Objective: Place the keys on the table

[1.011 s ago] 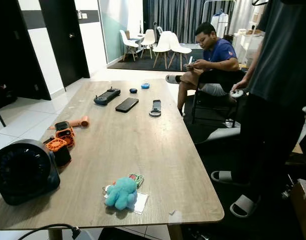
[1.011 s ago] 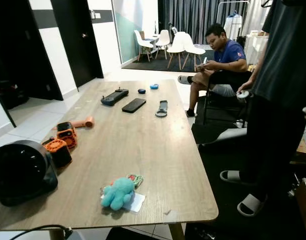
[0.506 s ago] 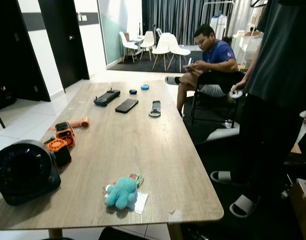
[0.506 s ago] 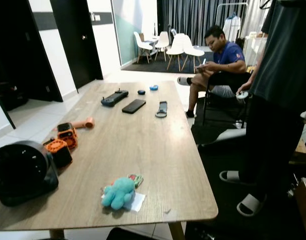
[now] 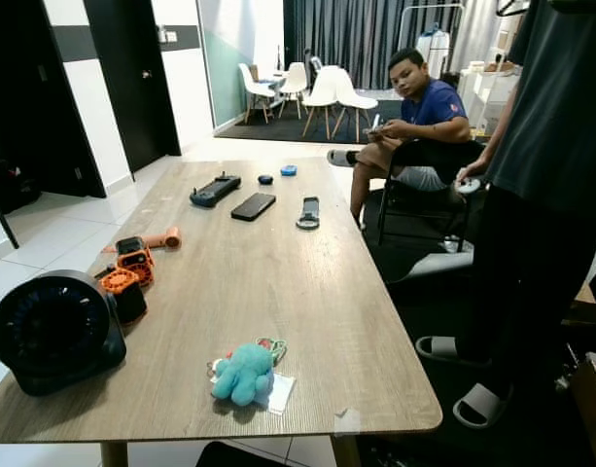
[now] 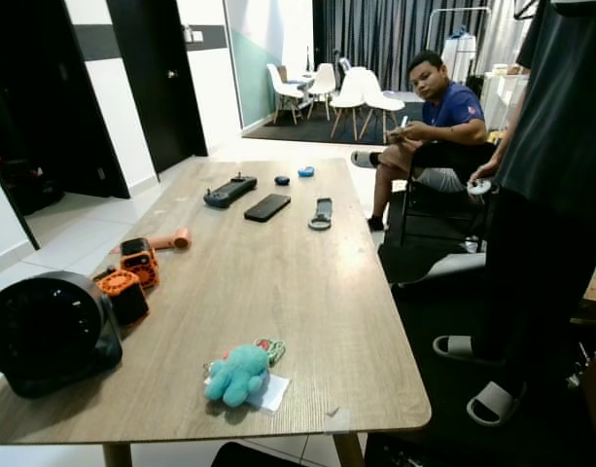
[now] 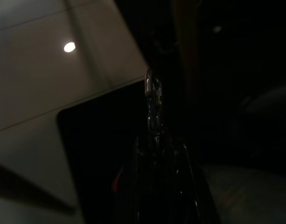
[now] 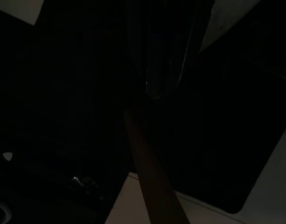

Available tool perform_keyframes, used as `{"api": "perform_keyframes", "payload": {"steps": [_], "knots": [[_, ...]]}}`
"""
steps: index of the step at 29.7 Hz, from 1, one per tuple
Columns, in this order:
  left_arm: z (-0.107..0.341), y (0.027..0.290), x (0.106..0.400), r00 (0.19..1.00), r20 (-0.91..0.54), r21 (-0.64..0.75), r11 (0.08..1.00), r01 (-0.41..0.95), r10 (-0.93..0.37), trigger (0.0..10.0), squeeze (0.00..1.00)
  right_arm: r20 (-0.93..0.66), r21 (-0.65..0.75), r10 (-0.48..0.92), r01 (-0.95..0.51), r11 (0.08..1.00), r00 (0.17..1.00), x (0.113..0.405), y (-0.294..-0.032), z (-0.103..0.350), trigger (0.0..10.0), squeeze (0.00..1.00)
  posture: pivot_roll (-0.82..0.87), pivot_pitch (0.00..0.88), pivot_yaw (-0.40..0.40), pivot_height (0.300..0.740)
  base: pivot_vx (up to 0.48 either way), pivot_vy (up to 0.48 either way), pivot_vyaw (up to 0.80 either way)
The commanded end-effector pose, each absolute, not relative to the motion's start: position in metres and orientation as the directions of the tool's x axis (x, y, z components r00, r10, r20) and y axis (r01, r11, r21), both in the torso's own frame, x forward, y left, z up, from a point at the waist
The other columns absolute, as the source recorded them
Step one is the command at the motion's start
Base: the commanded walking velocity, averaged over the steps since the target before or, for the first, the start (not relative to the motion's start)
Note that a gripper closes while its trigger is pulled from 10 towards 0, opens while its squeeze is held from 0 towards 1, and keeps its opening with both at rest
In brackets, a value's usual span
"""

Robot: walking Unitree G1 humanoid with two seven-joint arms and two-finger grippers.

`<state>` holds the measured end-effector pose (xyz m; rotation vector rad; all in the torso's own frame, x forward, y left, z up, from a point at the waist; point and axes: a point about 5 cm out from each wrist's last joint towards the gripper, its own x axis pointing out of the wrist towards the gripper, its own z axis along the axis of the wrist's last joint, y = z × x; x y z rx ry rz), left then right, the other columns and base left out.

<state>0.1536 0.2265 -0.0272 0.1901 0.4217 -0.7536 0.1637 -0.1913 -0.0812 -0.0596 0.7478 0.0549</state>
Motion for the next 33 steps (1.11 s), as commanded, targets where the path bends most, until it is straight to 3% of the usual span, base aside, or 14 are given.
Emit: {"api": "perform_keyframes", "payload": {"steps": [1,15,17,25,33], "knots": [[-0.018,0.235,0.155,0.637,-0.414,0.024,0.692,0.721,-0.65,10.0,0.0,-0.691,-0.03,0.031,-0.072,0.997,0.722,0.16,-0.191,-0.083,10.0,0.0,0.03,0.047,0.035,0.74,0.0,0.0,0.0],[0.026,0.223,0.173,0.465,-0.291,-0.038,0.496,0.868,-0.836,10.0,0.0,-0.686,-0.033,0.031,-0.074,0.997,0.727,0.163,-0.192,-0.082,10.0,0.0,0.03,0.046,0.032,0.74,0.0,0.0,0.0],[0.035,0.221,0.177,0.409,-0.29,-0.057,0.442,0.895,-0.865,10.0,0.0,-0.686,-0.033,0.03,-0.073,0.997,0.727,0.163,-0.192,-0.081,10.0,0.0,0.03,0.047,0.033,0.74,0.0,0.0,0.0],[0.057,0.219,0.186,0.373,-0.273,-0.079,0.407,0.91,-0.887,10.0,0.0,-0.686,-0.034,0.028,-0.071,0.997,0.727,0.163,-0.193,-0.081,10.0,0.0,0.03,0.046,0.033,0.74,0.0,0.0,0.0],[0.102,0.216,0.209,0.386,-0.18,-0.088,0.406,0.91,-0.905,10.0,0.0,-0.684,-0.033,0.03,-0.071,0.997,0.729,0.164,-0.193,-0.081,10.0,0.0,0.03,0.043,0.032,0.74,0.0,0.0,0.0]]}}
